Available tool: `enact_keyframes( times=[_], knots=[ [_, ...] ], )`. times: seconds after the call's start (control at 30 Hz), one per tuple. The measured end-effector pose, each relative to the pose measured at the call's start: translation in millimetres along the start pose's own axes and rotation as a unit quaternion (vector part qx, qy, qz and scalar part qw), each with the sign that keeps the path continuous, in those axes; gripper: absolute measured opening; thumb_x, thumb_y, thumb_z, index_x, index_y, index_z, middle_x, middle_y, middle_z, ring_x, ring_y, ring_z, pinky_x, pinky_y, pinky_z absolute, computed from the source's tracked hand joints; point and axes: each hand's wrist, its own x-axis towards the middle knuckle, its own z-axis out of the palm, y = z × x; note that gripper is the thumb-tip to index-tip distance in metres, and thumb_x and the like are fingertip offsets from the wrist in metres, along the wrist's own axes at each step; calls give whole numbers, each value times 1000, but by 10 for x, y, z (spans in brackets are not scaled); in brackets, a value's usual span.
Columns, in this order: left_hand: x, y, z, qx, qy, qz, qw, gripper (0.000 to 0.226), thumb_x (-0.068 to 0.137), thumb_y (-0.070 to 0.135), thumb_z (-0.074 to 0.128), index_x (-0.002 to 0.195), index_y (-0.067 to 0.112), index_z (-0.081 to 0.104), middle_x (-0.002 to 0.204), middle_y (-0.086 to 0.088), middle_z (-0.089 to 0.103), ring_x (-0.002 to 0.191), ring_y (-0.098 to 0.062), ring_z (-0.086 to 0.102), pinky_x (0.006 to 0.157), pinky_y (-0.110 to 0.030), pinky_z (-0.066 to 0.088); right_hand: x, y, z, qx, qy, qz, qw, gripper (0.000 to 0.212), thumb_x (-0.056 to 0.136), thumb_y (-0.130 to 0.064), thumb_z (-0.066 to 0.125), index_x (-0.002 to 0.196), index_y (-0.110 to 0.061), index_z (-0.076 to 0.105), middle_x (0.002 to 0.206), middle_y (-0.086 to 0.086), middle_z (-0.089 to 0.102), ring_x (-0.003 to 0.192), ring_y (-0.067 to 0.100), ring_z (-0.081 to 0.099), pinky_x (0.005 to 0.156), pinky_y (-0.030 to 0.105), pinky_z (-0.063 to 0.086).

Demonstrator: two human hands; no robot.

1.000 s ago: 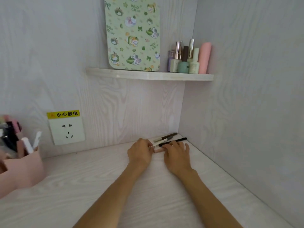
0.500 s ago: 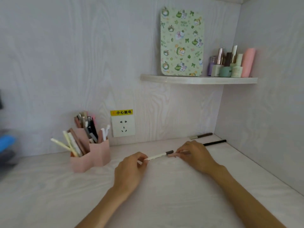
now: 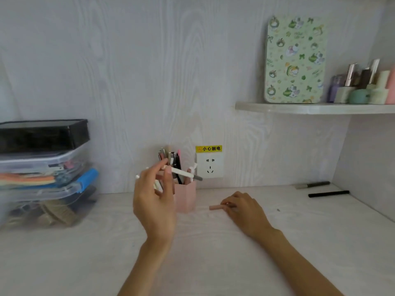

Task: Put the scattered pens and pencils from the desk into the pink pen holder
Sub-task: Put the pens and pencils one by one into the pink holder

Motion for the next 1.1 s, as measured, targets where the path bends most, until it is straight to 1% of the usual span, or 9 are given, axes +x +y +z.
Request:
enact_keyframes(
  times=[0.1,0.27,0.4,0.57,0.7,0.77,0.87,1.0,1.1],
  knots=[
    [278,83,-92,41,30,61,997,20,93,30,57,111,24,64,94,13,59,84,-18,58,60,-41,50,-4,-7,-5,3,-2,-2,1000,20,92,-30,51,106,-29,65,106,-4,62,98,16,53,79,26,39],
    [495,106,-188,84,61,105,989,22,93,32,57,110,21,63,95,13,55,82,-16,56,55,-23,41,-5,-3,-10,3,-3,-11,1000,20,92,-32,51,106,-29,65,106,-5,62,98,16,52,76,24,34],
    [399,-46,-49,169,-43,80,981,19,90,35,59,106,27,66,89,9,62,85,-14,55,61,-22,33,-12,-15,-22,-1,19,-30,999,17,90,-31,54,102,-28,66,99,-6,64,95,16,54,79,25,34],
    [171,-389,71,239,-217,93,942,23,88,29,62,111,33,65,93,12,65,99,-14,55,53,-24,36,-35,-99,-154,47,180,-23,982,13,92,-29,53,97,-21,61,89,-11,63,82,11,56,72,25,41],
    [114,-509,-70,261,-217,155,928,44,84,19,67,126,27,57,120,8,60,110,-12,49,60,-27,48,-44,-93,-224,157,216,22,963,19,94,-24,49,113,-23,48,95,-8,61,81,11,58,69,22,44],
    [72,-579,-181,241,-182,94,949,51,83,19,69,130,24,50,125,6,56,113,-12,46,72,-32,49,-57,-99,-260,219,231,39,947,30,94,-19,48,122,-25,42,95,-6,61,81,8,60,67,12,44],
    [36,-715,-283,176,-123,-103,971,50,80,23,70,122,24,43,112,9,52,103,-16,53,72,-31,43,-24,-205,-324,301,261,47,916,45,94,-16,49,132,-32,33,99,0,62,85,8,62,68,10,45],
    [61,-749,-229,93,-178,-301,932,50,82,34,67,124,20,44,117,6,53,102,-16,54,82,-31,41,70,-602,-513,342,286,25,895,44,94,-19,50,133,-34,36,101,3,64,85,6,64,71,6,46],
    [76,-705,-224,57,-209,-347,912,33,85,30,60,117,25,55,104,8,57,94,-13,50,78,-27,33,160,-1084,-621,378,280,-44,882,44,93,-15,52,129,-33,37,97,1,66,83,8,67,72,8,48]
  ],
)
